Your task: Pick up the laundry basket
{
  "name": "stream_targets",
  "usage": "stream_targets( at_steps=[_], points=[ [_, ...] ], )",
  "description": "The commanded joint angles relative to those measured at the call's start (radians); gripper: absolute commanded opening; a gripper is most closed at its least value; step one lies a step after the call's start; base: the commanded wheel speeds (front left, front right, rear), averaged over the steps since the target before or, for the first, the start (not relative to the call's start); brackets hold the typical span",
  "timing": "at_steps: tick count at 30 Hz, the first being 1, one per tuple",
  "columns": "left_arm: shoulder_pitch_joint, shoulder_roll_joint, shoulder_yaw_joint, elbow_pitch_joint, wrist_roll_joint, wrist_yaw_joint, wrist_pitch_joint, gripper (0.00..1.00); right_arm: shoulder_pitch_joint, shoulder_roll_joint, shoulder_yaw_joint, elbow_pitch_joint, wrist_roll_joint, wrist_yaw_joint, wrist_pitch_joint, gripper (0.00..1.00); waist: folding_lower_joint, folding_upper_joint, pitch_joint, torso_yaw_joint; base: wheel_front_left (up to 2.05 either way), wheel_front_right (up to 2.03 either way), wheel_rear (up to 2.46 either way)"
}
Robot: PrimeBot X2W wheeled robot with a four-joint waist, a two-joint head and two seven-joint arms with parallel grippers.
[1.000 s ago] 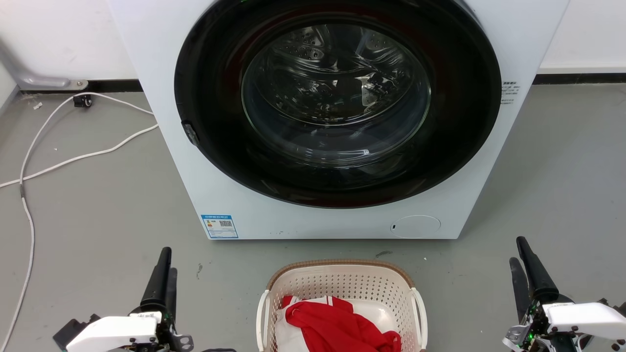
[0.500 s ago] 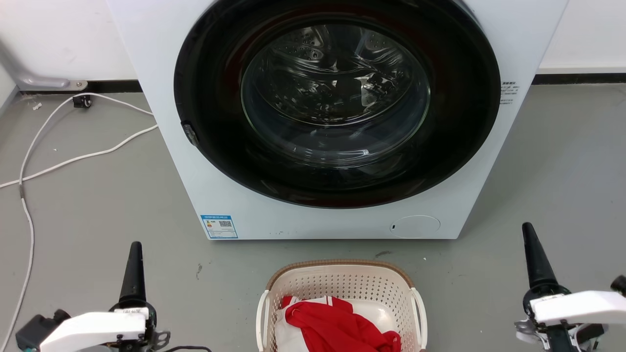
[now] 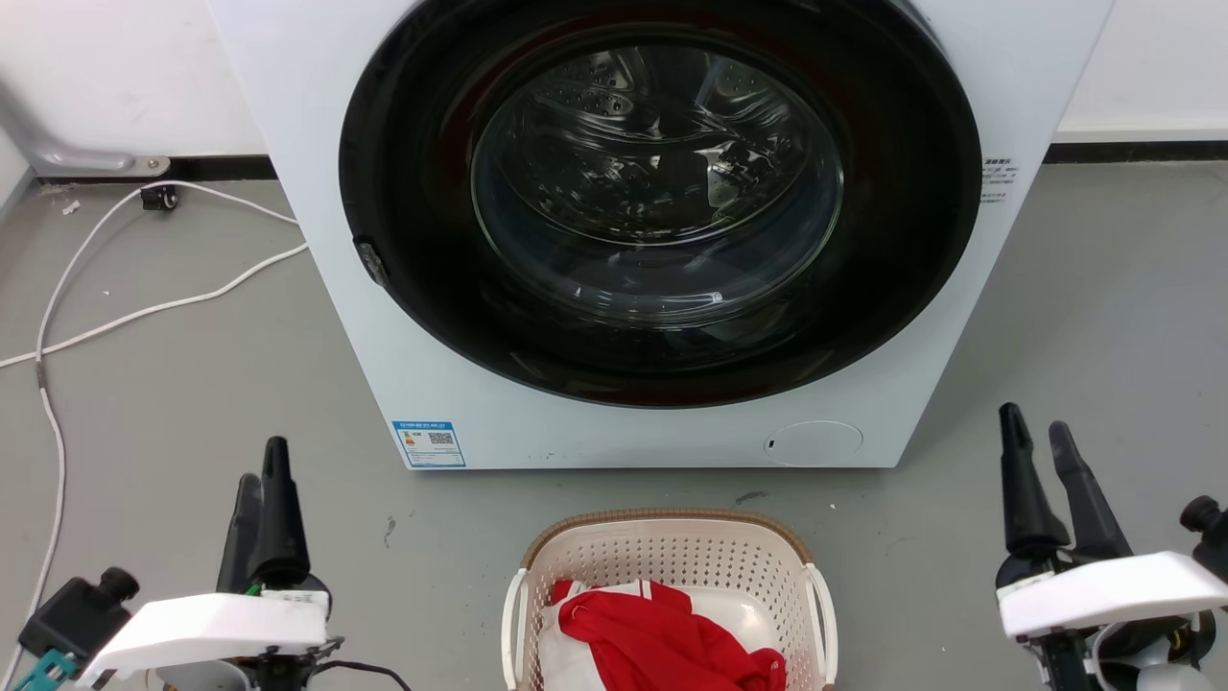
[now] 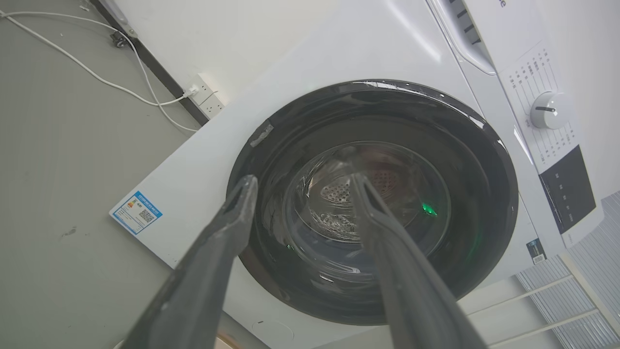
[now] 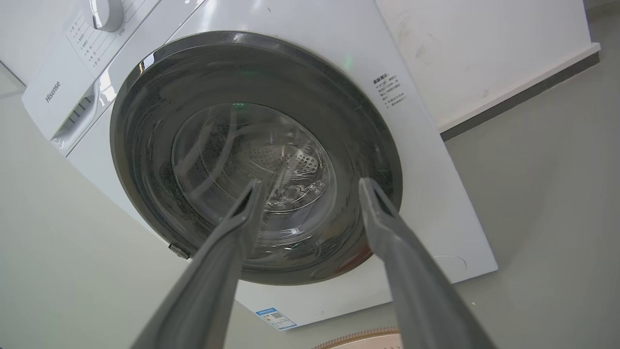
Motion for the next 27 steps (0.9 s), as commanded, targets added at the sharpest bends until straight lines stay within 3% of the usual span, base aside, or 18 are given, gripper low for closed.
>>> stream_targets(
  at_steps=[1, 16, 27],
  points=[
    [0.0, 0.004, -0.008, -0.031, 0.051, -0.008, -0.01, 1.0, 0.002, -0.003, 0.009, -0.026, -0.044, 0.0, -0.011, 1.0, 0.0, 0.0, 0.0, 0.0, 0.0, 0.0, 0.0],
    [0.038, 0.005, -0.158, -0.04, 0.455, -0.041, -0.053, 1.0, 0.031, -0.003, 0.033, -0.017, -0.255, 0.0, -0.054, 1.0, 0.0, 0.0, -0.001, -0.006, 0.0, 0.0, 0.0],
    [0.05, 0.037, -0.237, -0.003, 0.6, -0.009, -0.078, 1.0, 0.041, -0.004, 0.044, 0.003, -0.384, 0.0, -0.08, 1.0, 0.0, 0.0, -0.003, -0.009, 0.0, 0.0, 0.0]
  ],
)
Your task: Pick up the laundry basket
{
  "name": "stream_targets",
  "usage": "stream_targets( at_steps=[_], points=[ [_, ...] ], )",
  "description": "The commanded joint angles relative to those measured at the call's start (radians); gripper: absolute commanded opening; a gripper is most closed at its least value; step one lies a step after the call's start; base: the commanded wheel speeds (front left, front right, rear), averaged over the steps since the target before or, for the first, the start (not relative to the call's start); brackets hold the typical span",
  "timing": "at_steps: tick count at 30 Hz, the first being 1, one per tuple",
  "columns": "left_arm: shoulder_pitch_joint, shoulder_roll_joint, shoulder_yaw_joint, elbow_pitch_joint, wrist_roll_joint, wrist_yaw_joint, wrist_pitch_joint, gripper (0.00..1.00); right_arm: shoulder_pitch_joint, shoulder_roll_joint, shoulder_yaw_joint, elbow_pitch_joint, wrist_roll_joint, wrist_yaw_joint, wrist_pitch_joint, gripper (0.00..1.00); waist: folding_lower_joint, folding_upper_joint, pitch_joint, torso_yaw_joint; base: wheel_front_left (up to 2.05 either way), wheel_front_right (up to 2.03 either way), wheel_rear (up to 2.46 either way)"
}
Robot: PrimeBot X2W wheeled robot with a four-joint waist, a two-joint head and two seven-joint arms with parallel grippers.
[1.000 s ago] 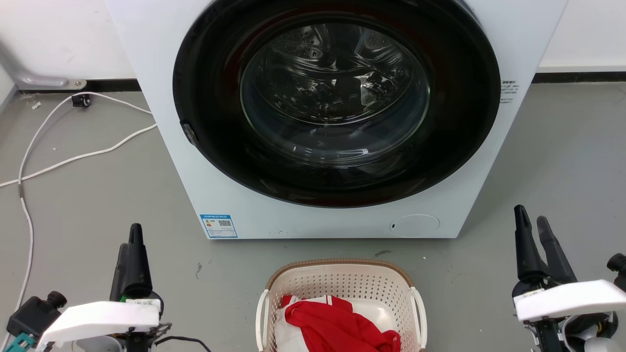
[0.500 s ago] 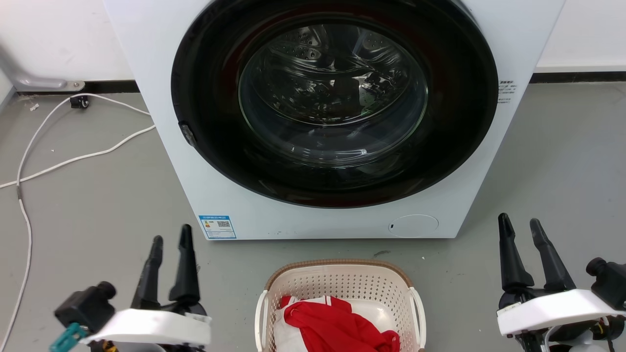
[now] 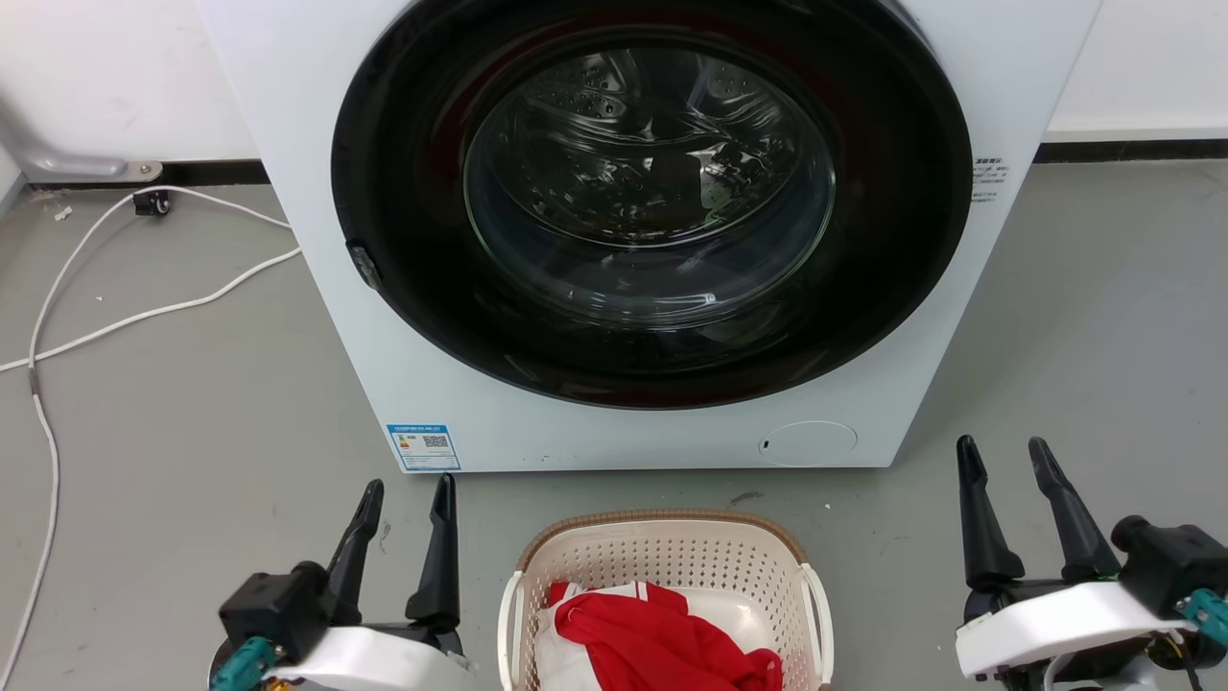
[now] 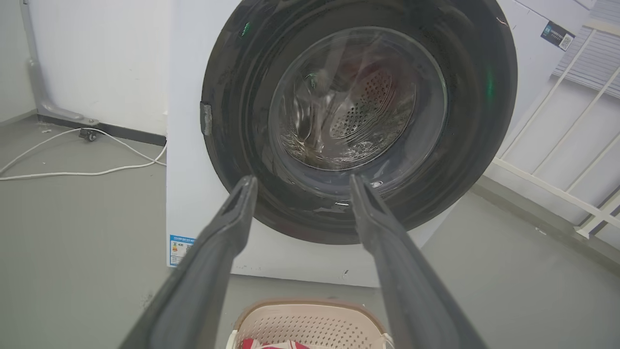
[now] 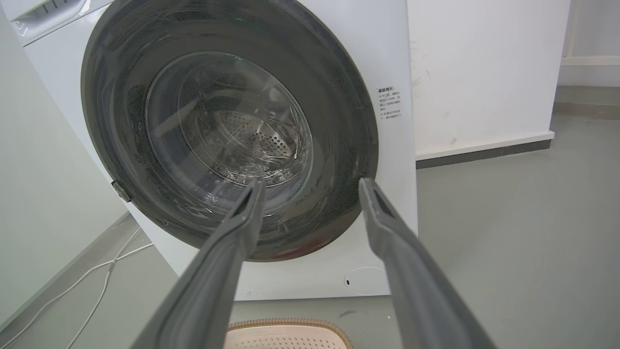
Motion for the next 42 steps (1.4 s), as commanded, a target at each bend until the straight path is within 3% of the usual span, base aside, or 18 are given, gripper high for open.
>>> stream_targets(
  at_steps=[1, 12, 24, 32, 42],
  points=[
    [0.004, 0.008, -0.007, -0.006, 0.025, 0.006, -0.008, 1.0, 0.005, -0.004, 0.003, -0.005, -0.024, 0.0, -0.009, 1.0, 0.0, 0.0, 0.0, 0.0, 0.0, 0.0, 0.0],
    [0.007, 0.048, -0.08, -0.005, 0.13, 0.072, -0.034, 1.0, 0.012, -0.004, 0.012, 0.013, -0.138, 0.0, -0.035, 1.0, 0.0, 0.0, -0.002, 0.001, 0.0, 0.0, 0.0],
    [0.02, 0.045, -0.103, 0.003, 0.177, 0.095, -0.059, 1.0, 0.021, -0.004, 0.013, 0.016, -0.23, 0.0, -0.061, 1.0, 0.0, 0.0, -0.005, -0.001, 0.0, 0.0, 0.0],
    [0.037, 0.017, -0.062, -0.004, 0.196, 0.062, -0.074, 1.0, 0.024, -0.004, 0.008, 0.026, -0.199, 0.0, -0.076, 1.0, 0.0, 0.0, -0.009, 0.0, 0.0, 0.0, 0.0],
    [0.054, -0.012, -0.029, 0.026, 0.27, 0.012, -0.092, 1.0, 0.027, -0.004, 0.023, 0.042, -0.268, 0.0, -0.094, 1.0, 0.0, 0.0, -0.01, 0.0, 0.0, 0.0, 0.0]
  ],
)
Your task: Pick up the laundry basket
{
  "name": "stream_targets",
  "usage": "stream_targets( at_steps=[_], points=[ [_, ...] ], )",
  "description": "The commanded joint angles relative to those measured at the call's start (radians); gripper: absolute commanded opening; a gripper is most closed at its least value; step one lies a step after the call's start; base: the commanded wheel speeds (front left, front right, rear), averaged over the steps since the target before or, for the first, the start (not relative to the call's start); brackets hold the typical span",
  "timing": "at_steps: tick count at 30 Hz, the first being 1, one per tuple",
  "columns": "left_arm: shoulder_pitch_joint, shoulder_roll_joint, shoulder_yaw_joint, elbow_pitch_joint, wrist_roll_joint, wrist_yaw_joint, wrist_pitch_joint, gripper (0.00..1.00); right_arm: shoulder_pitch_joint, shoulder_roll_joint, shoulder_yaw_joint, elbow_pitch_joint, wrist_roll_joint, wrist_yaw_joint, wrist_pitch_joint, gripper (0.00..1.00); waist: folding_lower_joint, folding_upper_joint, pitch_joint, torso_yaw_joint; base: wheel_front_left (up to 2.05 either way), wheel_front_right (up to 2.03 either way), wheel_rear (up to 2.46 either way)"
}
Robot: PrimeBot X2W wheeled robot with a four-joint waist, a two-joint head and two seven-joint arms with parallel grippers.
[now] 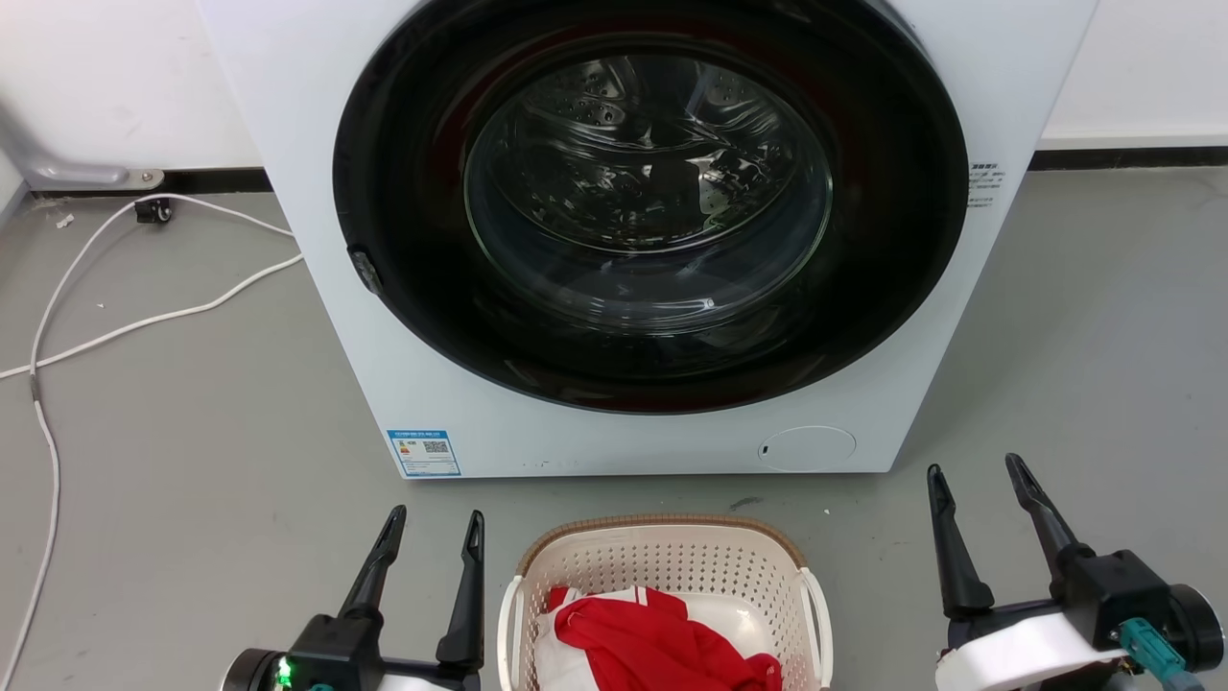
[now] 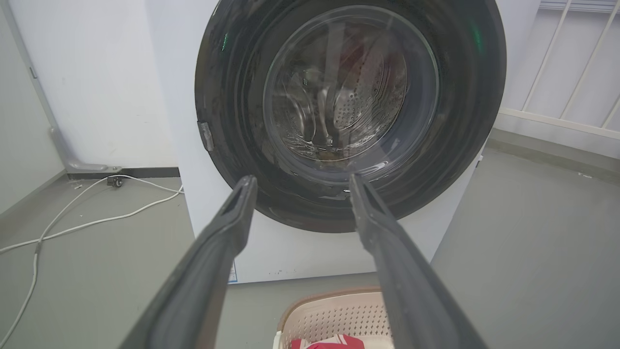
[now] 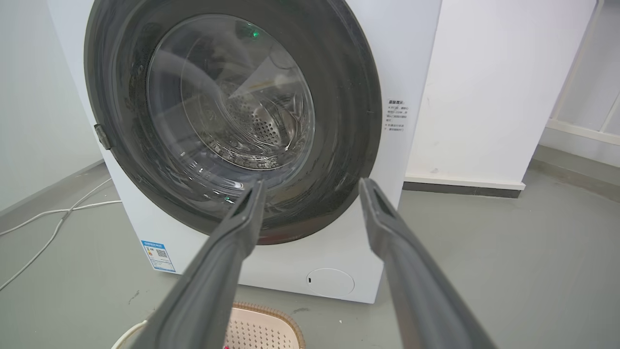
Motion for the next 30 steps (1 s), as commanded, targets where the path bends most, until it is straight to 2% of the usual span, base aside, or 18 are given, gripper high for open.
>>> stream_targets(
  at_steps=[1, 7, 24, 29, 30],
  points=[
    [0.008, -0.002, 0.003, 0.001, 0.018, -0.006, -0.008, 1.0, 0.007, -0.003, 0.004, 0.0, -0.015, 0.0, -0.009, 1.0, 0.0, 0.0, 0.0, 0.001, 0.0, 0.0, 0.0],
    [0.013, -0.01, 0.014, 0.003, 0.055, -0.018, -0.018, 1.0, -0.006, -0.003, 0.007, 0.007, -0.049, 0.0, -0.018, 1.0, 0.0, 0.0, 0.001, 0.0, 0.0, 0.0, 0.0],
    [0.017, -0.017, 0.026, 0.02, 0.041, -0.038, -0.016, 1.0, 0.0, -0.003, 0.005, 0.008, -0.031, 0.0, -0.018, 1.0, 0.0, 0.0, 0.007, -0.003, 0.0, 0.0, 0.0],
    [0.008, -0.017, 0.017, 0.043, 0.041, -0.051, -0.016, 1.0, -0.012, -0.002, 0.001, 0.016, -0.032, 0.0, -0.011, 1.0, 0.0, 0.0, 0.033, -0.01, 0.0, 0.0, 0.0],
    [-0.013, -0.017, 0.025, 0.055, 0.037, -0.056, -0.016, 1.0, -0.027, -0.002, 0.001, 0.015, -0.038, 0.0, -0.004, 1.0, 0.0, 0.0, 0.066, -0.014, 0.0, 0.0, 0.0]
  ],
)
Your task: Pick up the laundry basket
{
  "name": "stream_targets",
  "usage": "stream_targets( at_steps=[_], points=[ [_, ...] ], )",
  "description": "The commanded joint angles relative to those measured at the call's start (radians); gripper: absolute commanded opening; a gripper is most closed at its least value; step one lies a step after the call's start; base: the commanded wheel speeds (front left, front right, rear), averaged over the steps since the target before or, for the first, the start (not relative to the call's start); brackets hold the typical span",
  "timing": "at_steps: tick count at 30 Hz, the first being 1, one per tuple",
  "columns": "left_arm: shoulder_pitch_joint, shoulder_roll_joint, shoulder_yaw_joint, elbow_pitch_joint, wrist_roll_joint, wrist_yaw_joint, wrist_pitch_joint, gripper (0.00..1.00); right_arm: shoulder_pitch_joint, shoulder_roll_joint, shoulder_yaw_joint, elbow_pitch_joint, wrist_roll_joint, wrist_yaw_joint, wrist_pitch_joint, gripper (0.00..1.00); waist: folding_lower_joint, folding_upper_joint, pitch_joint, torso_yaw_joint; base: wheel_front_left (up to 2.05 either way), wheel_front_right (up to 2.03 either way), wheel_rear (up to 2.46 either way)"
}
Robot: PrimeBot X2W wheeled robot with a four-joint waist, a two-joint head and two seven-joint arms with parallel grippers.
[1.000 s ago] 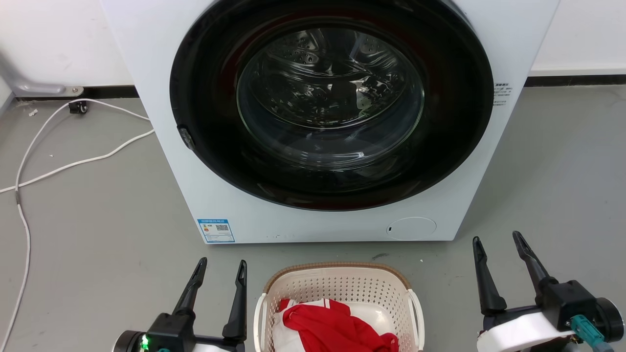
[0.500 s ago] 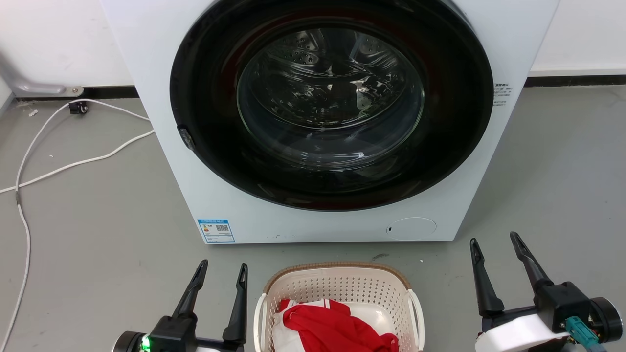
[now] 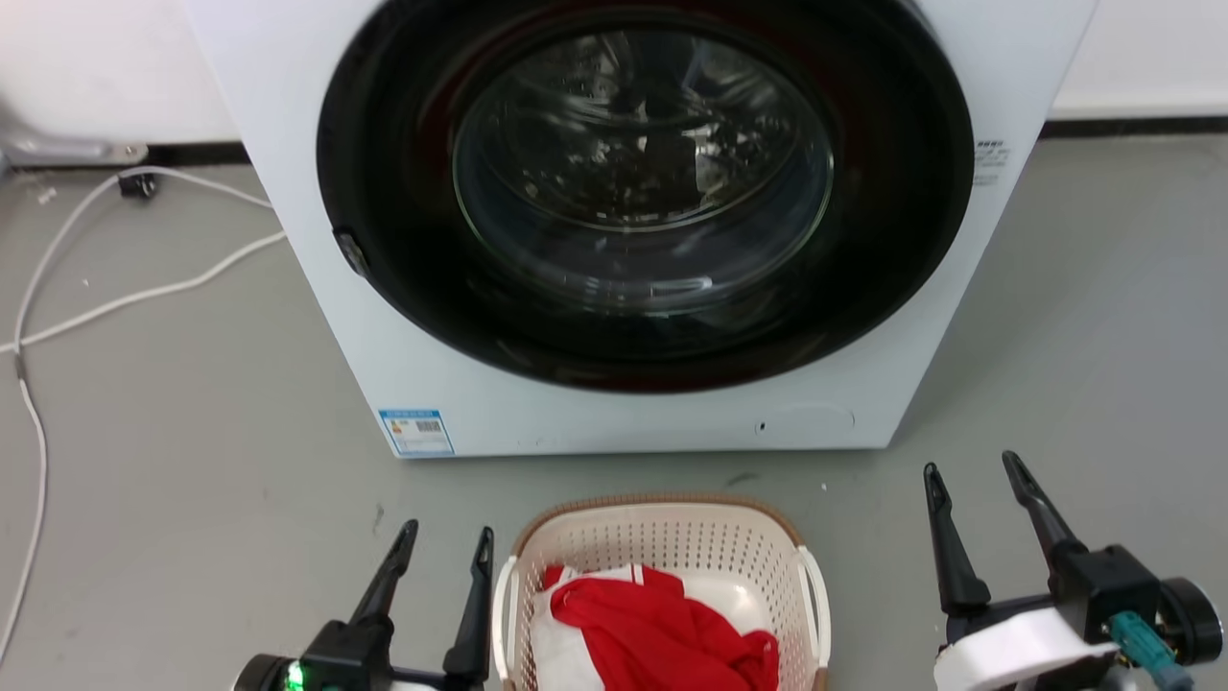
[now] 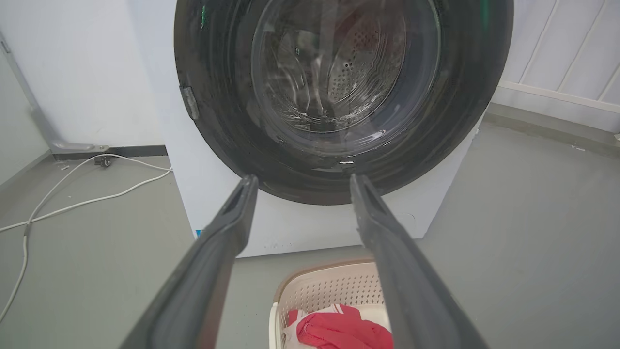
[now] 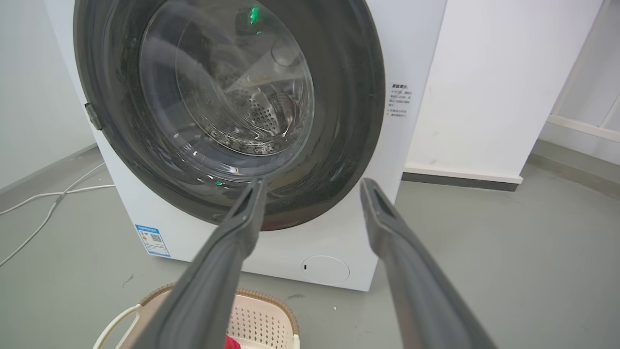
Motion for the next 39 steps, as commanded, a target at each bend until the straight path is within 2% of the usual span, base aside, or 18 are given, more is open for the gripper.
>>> stream_targets(
  at_steps=[1, 2, 9, 17, 24, 29, 39],
  points=[
    [-0.03, 0.0, 0.009, 0.009, -0.006, -0.008, -0.003, 1.0, -0.026, -0.002, -0.003, 0.0, -0.008, 0.0, 0.004, 1.0, 0.0, -0.0001, 0.046, -0.007, 0.0, 0.0, 0.0],
    [-0.03, 0.0, 0.009, 0.009, -0.006, -0.008, -0.003, 1.0, -0.026, -0.002, -0.003, 0.0, -0.008, 0.0, 0.004, 1.0, 0.0, -0.0001, 0.046, -0.007, 0.0, 0.0, 0.0],
    [-0.159, 0.008, 0.041, 0.074, 0.001, -0.027, -0.003, 1.0, -0.123, -0.002, -0.014, 0.023, -0.013, 0.0, 0.02, 1.0, 0.0, -0.0001, 0.234, -0.019, 0.0, 0.0, 0.0],
    [-0.361, 0.042, 0.046, 0.292, -0.011, -0.044, -0.003, 1.0, -0.276, -0.002, -0.015, 0.125, -0.014, 0.0, 0.045, 1.0, 0.0, -0.0001, 0.427, -0.026, 0.0, 0.0, 0.0],
    [-0.558, 0.079, 0.024, 0.565, -0.061, -0.05, 0.009, 1.0, -0.43, -0.002, 0.007, 0.311, 0.024, 0.0, 0.135, 1.0, 0.0, -0.0001, 0.556, -0.031, 0.0, 0.0, 0.0],
    [-0.687, 0.106, -0.037, 0.723, -0.1, -0.051, 0.035, 1.0, -0.552, -0.002, 0.028, 0.469, 0.022, 0.0, 0.194, 1.0, 0.0, -0.0001, 0.641, -0.032, 0.0, 0.0, 0.0],
    [-0.877, 0.161, -0.21, 0.905, -0.261, -0.051, 0.15, 1.0, -0.756, -0.002, 0.097, 0.765, 0.072, 0.0, 0.297, 1.0, 0.0, -0.0001, 0.765, -0.029, 0.0, 0.0, 0.0]
  ],
)
